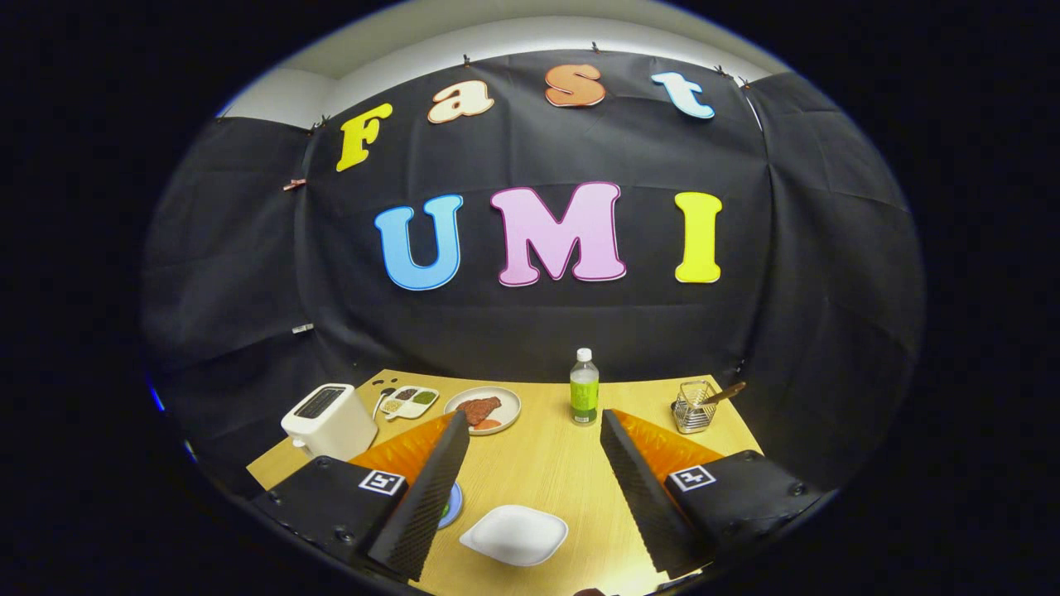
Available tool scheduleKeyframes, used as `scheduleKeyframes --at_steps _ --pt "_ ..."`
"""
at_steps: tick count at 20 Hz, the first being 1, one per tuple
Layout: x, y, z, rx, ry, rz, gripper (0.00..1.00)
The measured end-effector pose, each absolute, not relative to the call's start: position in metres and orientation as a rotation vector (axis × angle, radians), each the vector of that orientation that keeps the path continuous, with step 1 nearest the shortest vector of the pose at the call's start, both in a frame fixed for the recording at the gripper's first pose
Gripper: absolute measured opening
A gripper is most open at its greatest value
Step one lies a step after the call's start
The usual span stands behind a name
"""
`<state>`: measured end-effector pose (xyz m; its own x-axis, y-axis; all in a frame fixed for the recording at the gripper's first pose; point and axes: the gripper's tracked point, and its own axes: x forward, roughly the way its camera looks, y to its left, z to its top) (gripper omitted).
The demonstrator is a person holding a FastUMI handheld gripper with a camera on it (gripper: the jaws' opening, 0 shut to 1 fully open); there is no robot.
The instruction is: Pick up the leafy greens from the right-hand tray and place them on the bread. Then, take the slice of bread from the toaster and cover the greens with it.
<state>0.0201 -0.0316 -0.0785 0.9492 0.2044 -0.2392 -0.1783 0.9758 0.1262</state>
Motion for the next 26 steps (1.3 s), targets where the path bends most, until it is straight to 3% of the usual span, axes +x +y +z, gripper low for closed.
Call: scheduleKeyframes --at_steps 26 --pt "0.016 -0.071 -0.089 0.023 0.251 0.243 0.99"
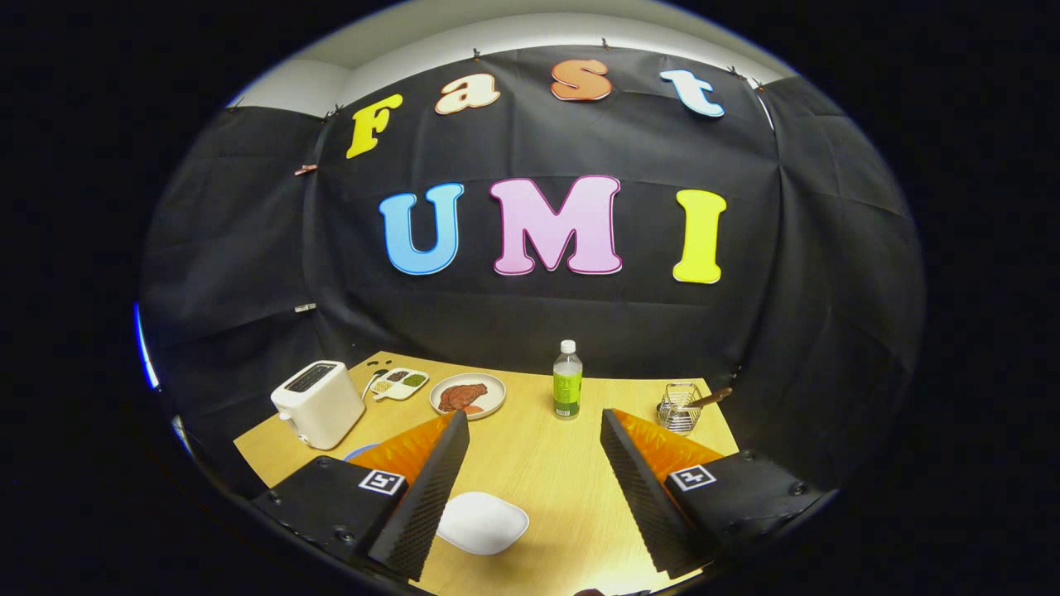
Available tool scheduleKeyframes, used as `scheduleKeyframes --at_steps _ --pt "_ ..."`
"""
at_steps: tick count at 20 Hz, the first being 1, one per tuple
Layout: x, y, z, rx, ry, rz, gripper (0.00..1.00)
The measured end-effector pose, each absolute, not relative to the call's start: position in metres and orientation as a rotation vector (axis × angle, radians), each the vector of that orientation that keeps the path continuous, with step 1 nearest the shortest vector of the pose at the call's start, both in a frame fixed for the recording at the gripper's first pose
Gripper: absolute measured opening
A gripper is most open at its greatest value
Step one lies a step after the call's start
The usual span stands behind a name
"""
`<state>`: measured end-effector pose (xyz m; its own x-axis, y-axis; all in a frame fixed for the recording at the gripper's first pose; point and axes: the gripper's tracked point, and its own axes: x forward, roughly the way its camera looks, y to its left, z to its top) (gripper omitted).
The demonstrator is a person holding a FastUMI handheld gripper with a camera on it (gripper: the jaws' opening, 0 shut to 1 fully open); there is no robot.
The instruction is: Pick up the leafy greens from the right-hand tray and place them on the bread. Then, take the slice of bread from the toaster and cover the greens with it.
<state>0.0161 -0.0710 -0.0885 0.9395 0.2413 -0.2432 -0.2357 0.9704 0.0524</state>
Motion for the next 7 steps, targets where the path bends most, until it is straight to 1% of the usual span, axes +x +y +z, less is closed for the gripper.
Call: scheduleKeyframes --at_steps 7 --pt "0.0102 -0.0662 -0.0876 0.030 0.248 0.267 0.99"
